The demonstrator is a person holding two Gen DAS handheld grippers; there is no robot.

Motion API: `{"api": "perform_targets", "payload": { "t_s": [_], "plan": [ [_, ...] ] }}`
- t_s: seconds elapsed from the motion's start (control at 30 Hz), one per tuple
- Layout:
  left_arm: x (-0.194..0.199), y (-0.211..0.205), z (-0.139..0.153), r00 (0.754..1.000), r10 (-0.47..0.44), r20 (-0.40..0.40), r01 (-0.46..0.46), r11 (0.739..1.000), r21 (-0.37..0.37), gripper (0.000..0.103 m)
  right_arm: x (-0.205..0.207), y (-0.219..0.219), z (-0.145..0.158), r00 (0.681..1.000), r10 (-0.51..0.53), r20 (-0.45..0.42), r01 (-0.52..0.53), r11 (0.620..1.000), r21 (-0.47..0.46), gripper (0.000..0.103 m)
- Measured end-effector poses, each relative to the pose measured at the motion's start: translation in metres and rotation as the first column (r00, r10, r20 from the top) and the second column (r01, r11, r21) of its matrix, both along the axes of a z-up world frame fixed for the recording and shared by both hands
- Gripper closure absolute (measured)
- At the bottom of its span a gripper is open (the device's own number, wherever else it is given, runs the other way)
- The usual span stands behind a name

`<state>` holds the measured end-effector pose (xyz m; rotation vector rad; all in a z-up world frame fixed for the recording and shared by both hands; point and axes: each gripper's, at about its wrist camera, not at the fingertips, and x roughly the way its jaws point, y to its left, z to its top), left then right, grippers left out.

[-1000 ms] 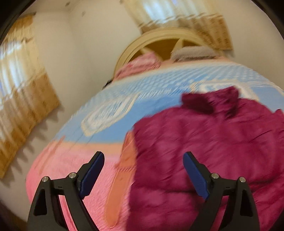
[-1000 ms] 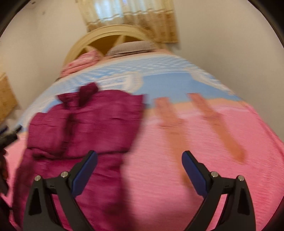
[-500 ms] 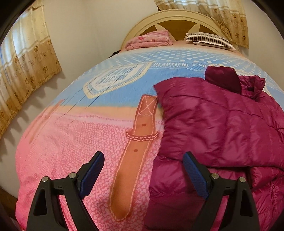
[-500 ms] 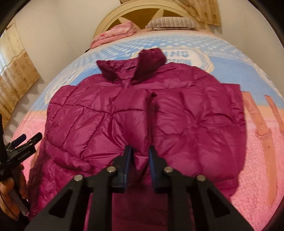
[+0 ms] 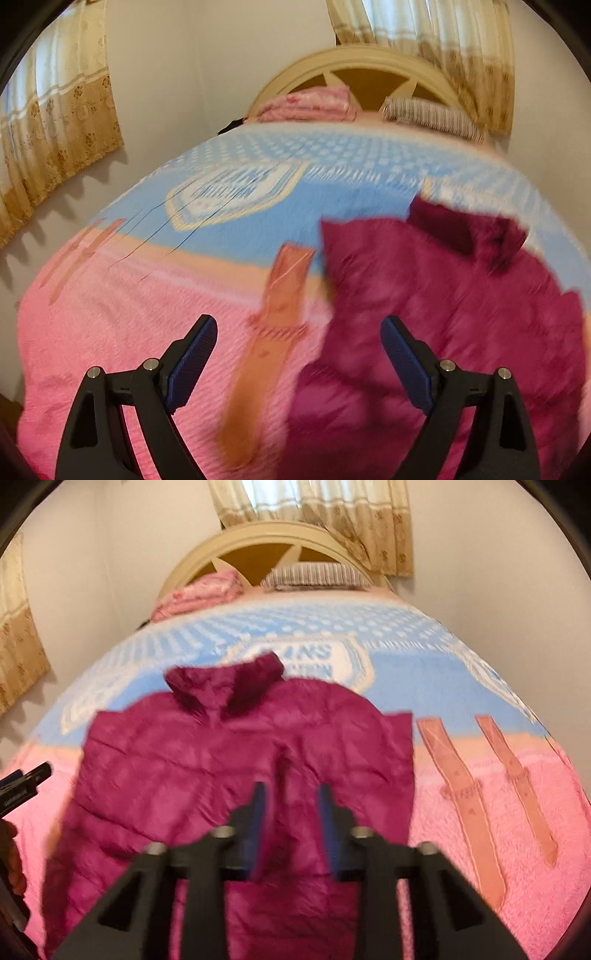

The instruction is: Fold large clothes

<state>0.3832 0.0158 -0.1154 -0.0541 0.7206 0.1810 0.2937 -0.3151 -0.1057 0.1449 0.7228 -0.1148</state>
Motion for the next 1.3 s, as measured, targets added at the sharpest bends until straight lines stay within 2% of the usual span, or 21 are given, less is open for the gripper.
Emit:
{"api": "perform_targets", "payload": {
  "t_s": [0.17,0.27,0.4,0.47,0.53,0.63,0.87,1.3],
  "plan": [
    [0.035,-0.026,0.008,0.999,-0.049,-0.007,0.048,0.993,-0.106,0.012,0.034,0.014,-0.005,1.000,0.013,-0.021,-0.013,1.000,0.027,0.079],
    [0.062,-0.042,-0.008,0.998,-0.043,-0.040,0.040,0.997,-0.073,0.012,0.046,0.013,-0.016,1.000,-0.021,-0.018,0.021,0.999,0.035,0.079],
    [0.087,-0.048,-0.045,0.995,0.005,-0.100,-0.001,0.999,0.037,0.012,0.067,0.009,-0.029,0.999,-0.019,-0.033,0.021,0.998,0.063,0.078],
    [0.095,-0.046,-0.064,0.992,0.017,-0.126,-0.008,0.998,0.068,0.012,0.077,0.010,-0.037,0.999,-0.009,-0.045,0.011,0.998,0.059,0.078],
    [0.101,-0.041,-0.081,0.987,0.027,-0.161,-0.015,0.997,0.072,0.012,0.084,0.013,-0.052,0.997,-0.001,-0.075,0.005,0.999,0.053,0.078],
    [0.101,-0.034,-0.096,0.984,0.016,-0.179,-0.012,1.000,0.021,0.010,0.084,0.015,-0.070,0.996,0.009,-0.093,-0.006,0.999,0.039,0.079],
    [0.101,-0.034,-0.100,0.982,0.033,-0.187,-0.029,0.999,0.025,0.004,0.080,0.014,-0.083,0.997,0.008,-0.075,-0.005,0.999,0.042,0.079],
    [0.102,-0.032,-0.104,0.980,0.036,-0.195,-0.039,0.999,-0.012,0.001,0.083,0.019,-0.085,0.997,-0.003,-0.081,0.003,1.000,0.004,0.079]
  ]
}}
